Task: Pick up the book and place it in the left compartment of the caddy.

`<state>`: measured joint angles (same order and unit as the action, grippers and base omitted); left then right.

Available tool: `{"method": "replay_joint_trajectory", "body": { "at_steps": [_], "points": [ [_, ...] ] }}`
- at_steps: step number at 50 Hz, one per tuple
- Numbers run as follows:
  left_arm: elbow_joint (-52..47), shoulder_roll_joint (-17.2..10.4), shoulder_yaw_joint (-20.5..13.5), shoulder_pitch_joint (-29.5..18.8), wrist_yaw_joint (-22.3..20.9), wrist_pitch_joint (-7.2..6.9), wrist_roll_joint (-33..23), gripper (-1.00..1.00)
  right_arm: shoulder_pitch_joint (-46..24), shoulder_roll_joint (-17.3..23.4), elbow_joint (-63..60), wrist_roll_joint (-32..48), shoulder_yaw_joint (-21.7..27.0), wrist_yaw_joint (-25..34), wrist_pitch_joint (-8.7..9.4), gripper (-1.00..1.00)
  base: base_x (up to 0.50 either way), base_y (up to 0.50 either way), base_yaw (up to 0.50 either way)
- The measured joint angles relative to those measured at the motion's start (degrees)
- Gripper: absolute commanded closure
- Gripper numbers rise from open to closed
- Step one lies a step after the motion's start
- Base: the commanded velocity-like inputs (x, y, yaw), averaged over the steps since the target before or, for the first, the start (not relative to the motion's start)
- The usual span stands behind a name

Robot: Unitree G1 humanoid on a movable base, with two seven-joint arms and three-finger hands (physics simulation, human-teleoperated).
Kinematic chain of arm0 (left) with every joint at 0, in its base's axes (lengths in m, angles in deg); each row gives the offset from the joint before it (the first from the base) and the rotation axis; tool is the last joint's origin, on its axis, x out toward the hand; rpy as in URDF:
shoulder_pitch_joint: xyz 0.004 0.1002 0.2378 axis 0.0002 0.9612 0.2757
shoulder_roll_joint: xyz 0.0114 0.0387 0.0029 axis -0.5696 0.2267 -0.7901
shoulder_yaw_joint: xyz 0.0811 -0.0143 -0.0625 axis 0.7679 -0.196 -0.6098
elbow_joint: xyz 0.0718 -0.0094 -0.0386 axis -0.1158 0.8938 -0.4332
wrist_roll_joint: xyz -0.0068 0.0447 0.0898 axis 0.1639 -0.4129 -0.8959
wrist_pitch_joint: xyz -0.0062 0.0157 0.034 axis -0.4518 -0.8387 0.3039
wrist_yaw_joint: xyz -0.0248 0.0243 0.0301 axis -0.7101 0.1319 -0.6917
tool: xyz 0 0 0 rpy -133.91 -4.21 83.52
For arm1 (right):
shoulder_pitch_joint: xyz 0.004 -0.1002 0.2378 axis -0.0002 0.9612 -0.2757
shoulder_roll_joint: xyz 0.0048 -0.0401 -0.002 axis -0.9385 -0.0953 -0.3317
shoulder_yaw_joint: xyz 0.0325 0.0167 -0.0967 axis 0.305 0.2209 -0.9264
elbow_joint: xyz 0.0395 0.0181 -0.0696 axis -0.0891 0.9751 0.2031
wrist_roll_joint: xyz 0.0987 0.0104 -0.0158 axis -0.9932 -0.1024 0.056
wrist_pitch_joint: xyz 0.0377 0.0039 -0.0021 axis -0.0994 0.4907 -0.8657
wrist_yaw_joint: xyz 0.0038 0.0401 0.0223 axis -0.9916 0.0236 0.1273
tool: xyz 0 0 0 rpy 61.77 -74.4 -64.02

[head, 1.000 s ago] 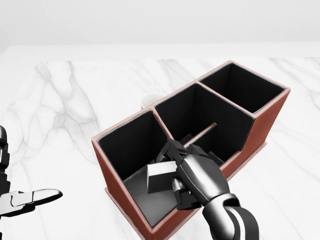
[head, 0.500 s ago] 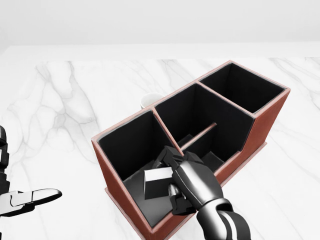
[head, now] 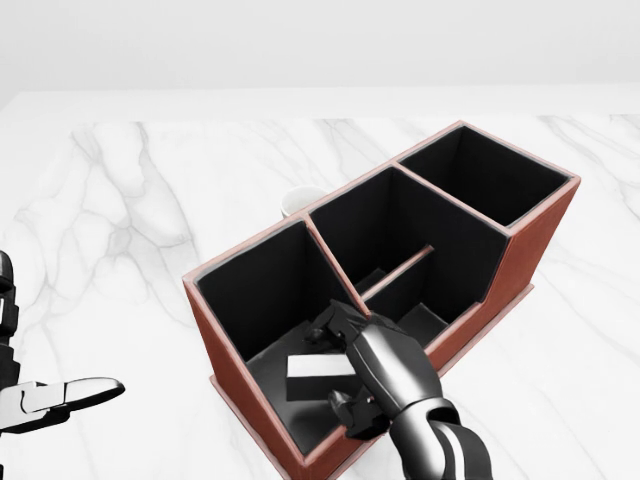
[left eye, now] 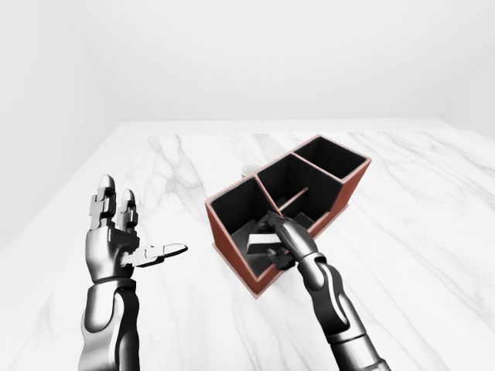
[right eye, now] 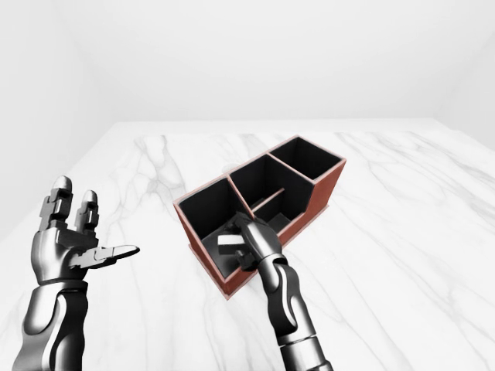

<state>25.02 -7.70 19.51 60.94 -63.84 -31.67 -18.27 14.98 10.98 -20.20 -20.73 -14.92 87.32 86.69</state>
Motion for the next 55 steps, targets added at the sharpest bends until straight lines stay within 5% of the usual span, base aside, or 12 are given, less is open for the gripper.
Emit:
{"method": "replay_joint_trajectory", "body": {
  "at_steps": [1, 26, 42, 55],
  "points": [
    [0.0, 0.0, 0.0, 0.0, -0.01, 0.0, 0.0, -1.0, -0.04, -0.04, 0.09, -0.28, -0.01, -0.12, 0.0, -1.0, 0.0, 0.0, 0.0],
    [-0.15, 0.08, 0.05, 0.09, 0.0, 0.0, -0.03, -1.0, 2.04, -0.4, -2.8, -2.51, -1.01, 2.01, 0.0, -1.0, 0.0, 0.0, 0.0],
    [-0.45, 0.22, 0.3, 0.29, -0.08, 0.0, -0.26, -1.0, 5.6, -1.49, -29.6, 1.05, -6.57, 14.89, 0.0, -1.0, 0.0, 0.0, 0.0],
    [-0.7, 0.35, 0.54, 0.46, -0.23, 0.0, -0.55, -1.0, 2.46, -0.85, -44.97, -7.66, -3.63, 22.24, 0.0, -1.0, 0.0, 0.0, 0.0]
  ]
}}
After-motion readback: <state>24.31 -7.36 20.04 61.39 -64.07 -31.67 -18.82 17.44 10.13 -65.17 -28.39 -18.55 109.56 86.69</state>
